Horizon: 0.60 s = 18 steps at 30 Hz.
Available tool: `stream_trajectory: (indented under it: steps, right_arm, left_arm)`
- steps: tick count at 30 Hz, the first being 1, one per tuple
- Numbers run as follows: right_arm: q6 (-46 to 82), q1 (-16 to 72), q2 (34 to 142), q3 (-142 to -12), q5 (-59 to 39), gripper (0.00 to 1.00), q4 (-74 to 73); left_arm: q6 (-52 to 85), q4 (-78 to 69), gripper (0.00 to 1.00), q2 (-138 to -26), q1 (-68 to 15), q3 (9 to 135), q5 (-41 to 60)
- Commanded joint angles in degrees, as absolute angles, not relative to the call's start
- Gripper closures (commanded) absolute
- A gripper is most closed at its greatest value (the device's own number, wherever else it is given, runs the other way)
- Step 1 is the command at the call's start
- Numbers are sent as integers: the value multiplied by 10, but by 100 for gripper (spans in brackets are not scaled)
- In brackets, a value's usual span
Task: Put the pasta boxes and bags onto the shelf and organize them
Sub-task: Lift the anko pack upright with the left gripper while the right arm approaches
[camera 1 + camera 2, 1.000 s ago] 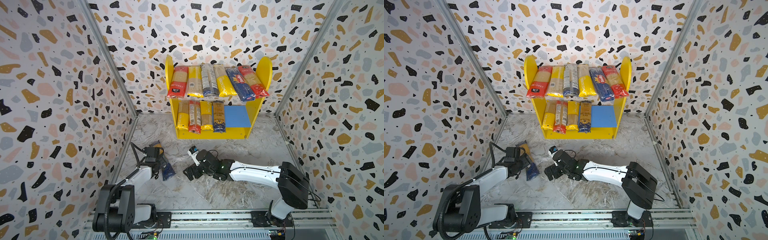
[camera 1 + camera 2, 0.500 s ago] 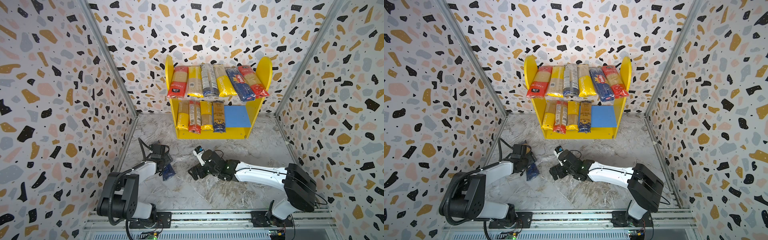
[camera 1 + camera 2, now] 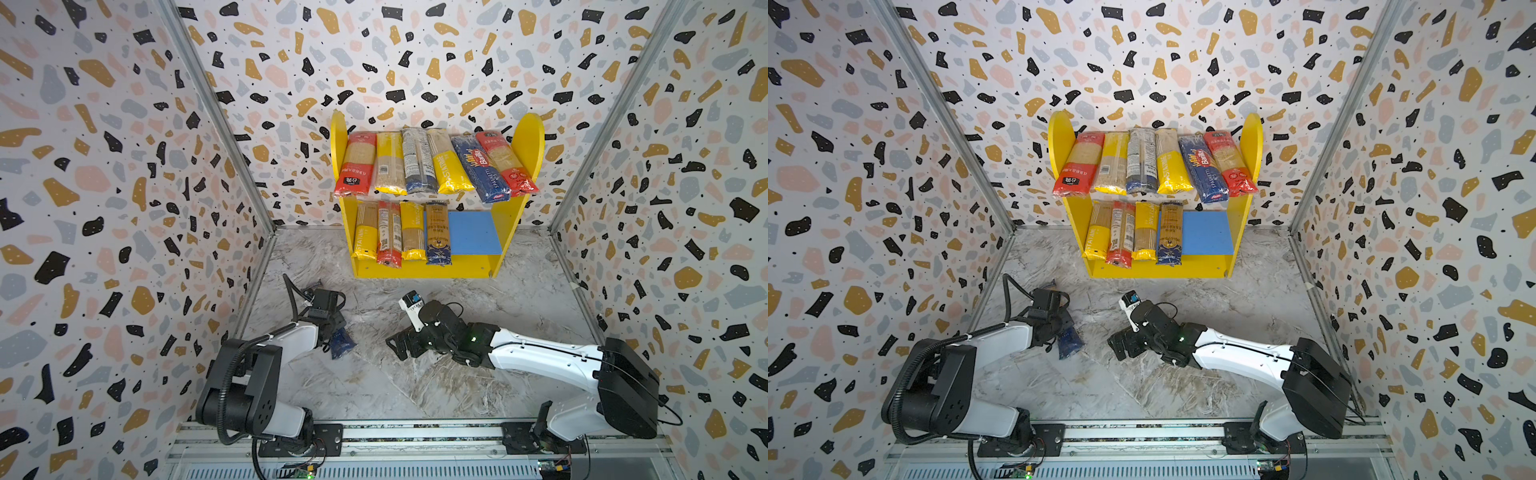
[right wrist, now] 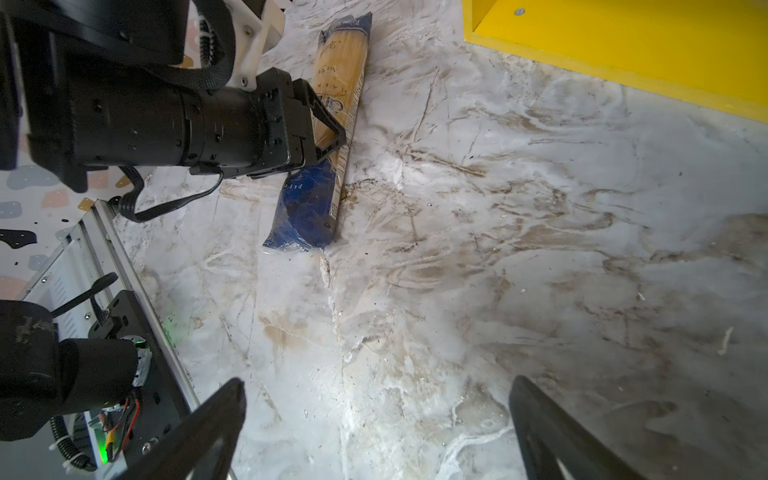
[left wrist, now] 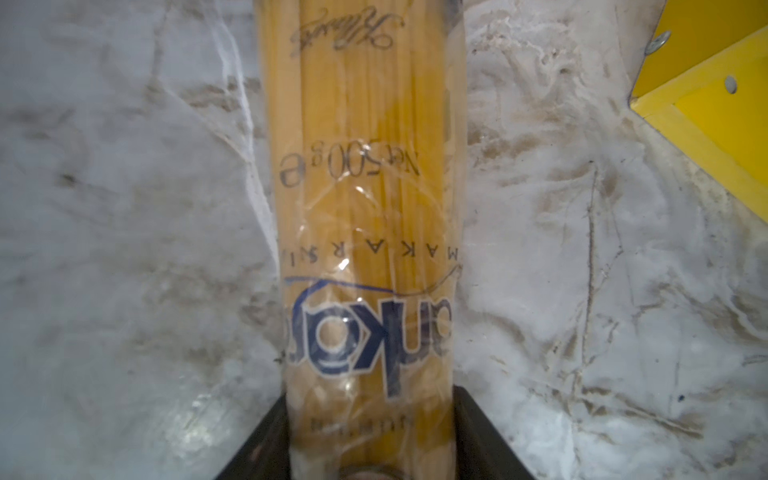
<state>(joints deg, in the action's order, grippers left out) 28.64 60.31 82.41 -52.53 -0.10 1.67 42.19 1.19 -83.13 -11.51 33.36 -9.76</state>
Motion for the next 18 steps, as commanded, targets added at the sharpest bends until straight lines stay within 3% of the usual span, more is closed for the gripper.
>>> stream_trajectory:
  steps: [1,11,18]
  right_arm:
    - [294,601,788,-511,14,1,19]
    - [308,601,701,-460,32,1,31]
    - [317,602,619,-423,53,1,58]
  left_arm:
    - [434,4,56,-823,-136,309,-76]
    - [461,33,100,-710,-205,225,-84]
    - [488,105,100,-582,-283,209,-101]
